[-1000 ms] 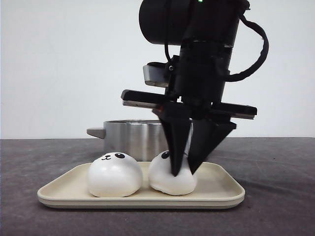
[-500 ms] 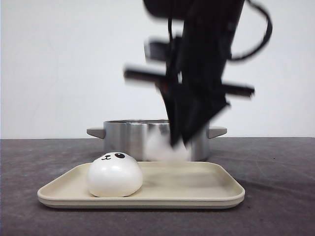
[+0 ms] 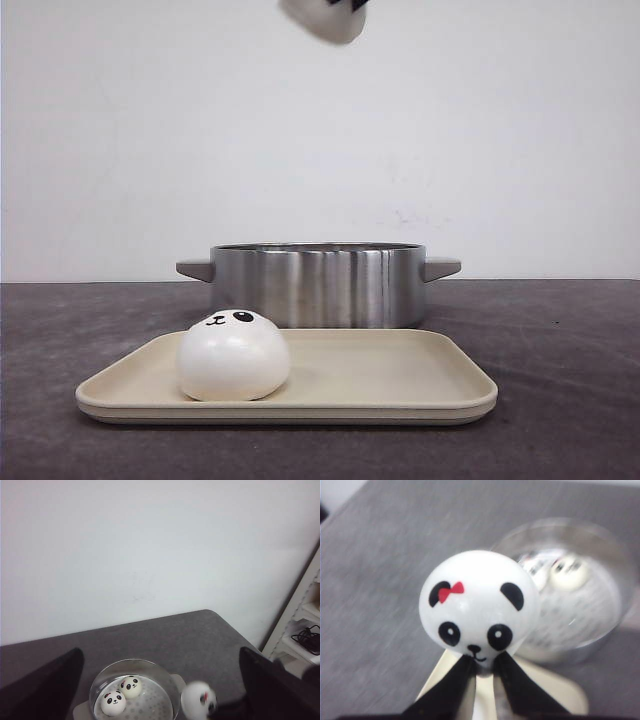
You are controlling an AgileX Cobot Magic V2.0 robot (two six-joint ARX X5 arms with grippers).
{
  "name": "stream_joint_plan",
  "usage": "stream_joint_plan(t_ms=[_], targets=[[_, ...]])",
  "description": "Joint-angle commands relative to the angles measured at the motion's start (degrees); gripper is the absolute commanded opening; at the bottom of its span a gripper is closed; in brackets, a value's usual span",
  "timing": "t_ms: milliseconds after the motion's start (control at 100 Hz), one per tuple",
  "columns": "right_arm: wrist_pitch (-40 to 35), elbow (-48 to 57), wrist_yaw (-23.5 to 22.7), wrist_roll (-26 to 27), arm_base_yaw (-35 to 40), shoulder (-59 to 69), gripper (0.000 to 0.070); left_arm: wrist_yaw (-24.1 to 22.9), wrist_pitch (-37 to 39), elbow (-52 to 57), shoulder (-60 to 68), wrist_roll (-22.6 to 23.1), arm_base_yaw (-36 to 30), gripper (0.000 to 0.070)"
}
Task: Steam buns
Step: 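Close the right gripper on the bun and lift it over the pot, then lower the bun into the pot, open the right gripper, withdraw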
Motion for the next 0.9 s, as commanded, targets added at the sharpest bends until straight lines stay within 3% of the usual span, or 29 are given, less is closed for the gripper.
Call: stream_joint_plan(t_ms=[0, 320, 550, 890], targets=[[-0.13, 2.12, -0.74, -3.63, -1.95, 2.36, 0.0001, 0.07, 0.76, 1.46, 0.44, -0.02, -0.66, 0.0596], [1.64, 6.62, -9.77, -5.86, -12.55, 12.37, 0.0001, 0.07, 0.57, 1.46, 0.42, 0.17, -0.85, 0.0596], [2.38, 8.66, -12.7, -6.05, -15.19, 21.57, 0.0001, 0.04, 0.52, 1.46, 0.44, 0.17, -0.83, 0.0596], [4.07, 9.68, -13.22, -6.03, -17.16, 32.17, 0.0001, 0.04, -0.48, 1.46, 0.42, 0.17, -0.83, 0.0596]])
